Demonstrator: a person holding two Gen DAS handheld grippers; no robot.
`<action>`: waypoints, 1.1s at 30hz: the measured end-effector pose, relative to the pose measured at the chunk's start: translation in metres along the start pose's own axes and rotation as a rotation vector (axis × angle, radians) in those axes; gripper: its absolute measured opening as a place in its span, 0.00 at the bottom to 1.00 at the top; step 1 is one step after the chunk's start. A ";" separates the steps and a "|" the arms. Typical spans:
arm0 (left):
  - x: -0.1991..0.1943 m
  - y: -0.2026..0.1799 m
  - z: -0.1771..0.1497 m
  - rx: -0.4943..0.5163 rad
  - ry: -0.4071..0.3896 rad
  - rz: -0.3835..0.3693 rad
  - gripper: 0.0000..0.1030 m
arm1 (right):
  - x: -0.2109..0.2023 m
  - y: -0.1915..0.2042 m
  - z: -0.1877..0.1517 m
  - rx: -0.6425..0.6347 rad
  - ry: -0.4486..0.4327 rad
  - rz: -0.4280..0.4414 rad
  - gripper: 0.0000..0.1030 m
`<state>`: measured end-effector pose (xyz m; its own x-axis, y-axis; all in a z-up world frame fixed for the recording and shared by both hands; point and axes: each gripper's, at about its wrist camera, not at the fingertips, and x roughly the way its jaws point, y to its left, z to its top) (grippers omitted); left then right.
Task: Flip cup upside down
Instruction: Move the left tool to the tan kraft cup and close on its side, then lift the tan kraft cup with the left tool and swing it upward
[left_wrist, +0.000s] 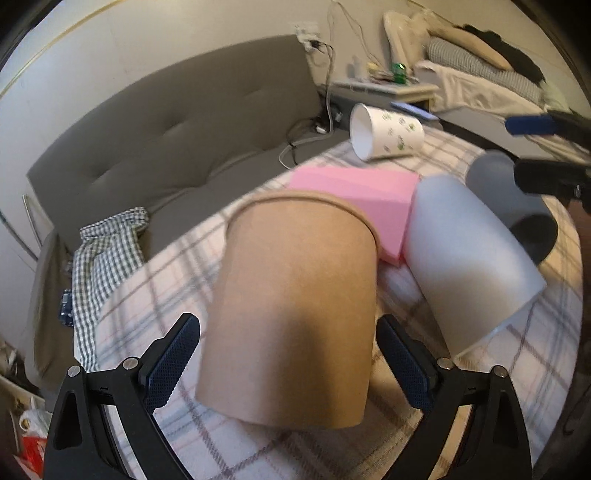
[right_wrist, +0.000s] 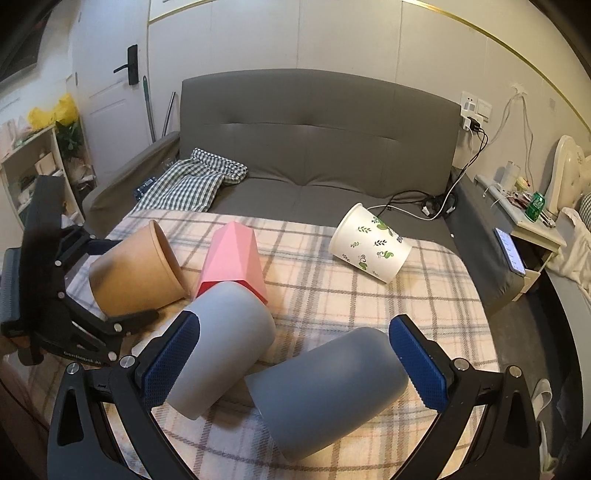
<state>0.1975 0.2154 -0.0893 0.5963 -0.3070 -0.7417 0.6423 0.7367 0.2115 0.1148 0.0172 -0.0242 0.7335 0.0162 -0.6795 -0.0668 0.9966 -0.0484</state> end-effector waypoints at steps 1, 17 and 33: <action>0.000 0.000 0.000 -0.003 0.006 0.009 0.93 | 0.000 -0.001 0.000 0.002 0.000 0.003 1.00; -0.064 -0.032 -0.052 -0.562 0.115 0.139 0.79 | -0.043 -0.007 -0.006 0.072 -0.090 0.097 1.00; -0.076 -0.087 -0.062 -0.641 0.126 0.197 0.85 | -0.087 -0.019 -0.029 0.071 -0.123 0.055 1.00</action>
<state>0.0667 0.2119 -0.0910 0.5873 -0.0872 -0.8047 0.0925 0.9949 -0.0403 0.0329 -0.0054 0.0142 0.8076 0.0761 -0.5847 -0.0640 0.9971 0.0413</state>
